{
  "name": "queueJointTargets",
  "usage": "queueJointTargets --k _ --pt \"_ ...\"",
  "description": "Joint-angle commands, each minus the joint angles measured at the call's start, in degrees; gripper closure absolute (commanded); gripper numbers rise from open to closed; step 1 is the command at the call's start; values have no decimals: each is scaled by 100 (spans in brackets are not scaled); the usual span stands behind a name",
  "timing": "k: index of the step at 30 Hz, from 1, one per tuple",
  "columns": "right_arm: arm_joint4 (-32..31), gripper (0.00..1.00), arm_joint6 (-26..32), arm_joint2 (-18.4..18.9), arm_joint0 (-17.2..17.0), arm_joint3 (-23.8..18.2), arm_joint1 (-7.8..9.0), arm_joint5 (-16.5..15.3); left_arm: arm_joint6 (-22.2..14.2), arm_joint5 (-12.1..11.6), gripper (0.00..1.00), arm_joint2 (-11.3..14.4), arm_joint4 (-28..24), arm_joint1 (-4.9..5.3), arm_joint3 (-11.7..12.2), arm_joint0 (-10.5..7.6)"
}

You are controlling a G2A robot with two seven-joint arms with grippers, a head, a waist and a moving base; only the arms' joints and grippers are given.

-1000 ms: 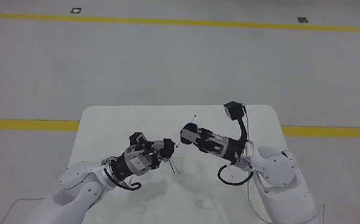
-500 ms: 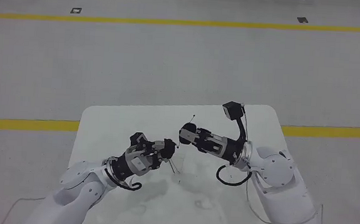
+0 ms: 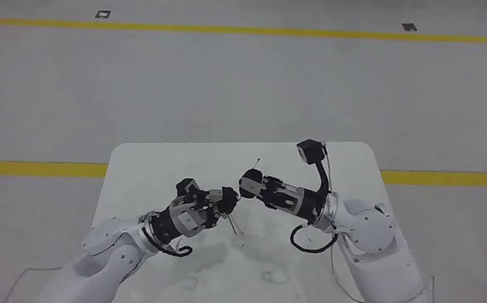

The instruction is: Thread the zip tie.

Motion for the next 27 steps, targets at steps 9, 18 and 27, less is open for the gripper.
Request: queueJointTargets --k 9,18,27 --pt "5 100 -151 37 -42 -19 -4 0 10 79 100 -10 30 -12 21 4" --pt "37 100 -75 -21 -4 52 -7 0 37 121 100 -18 40 -23 14 4" --pt "84 100 15 -30 22 107 -4 0 31 42 100 -13 13 -47 31 -17"
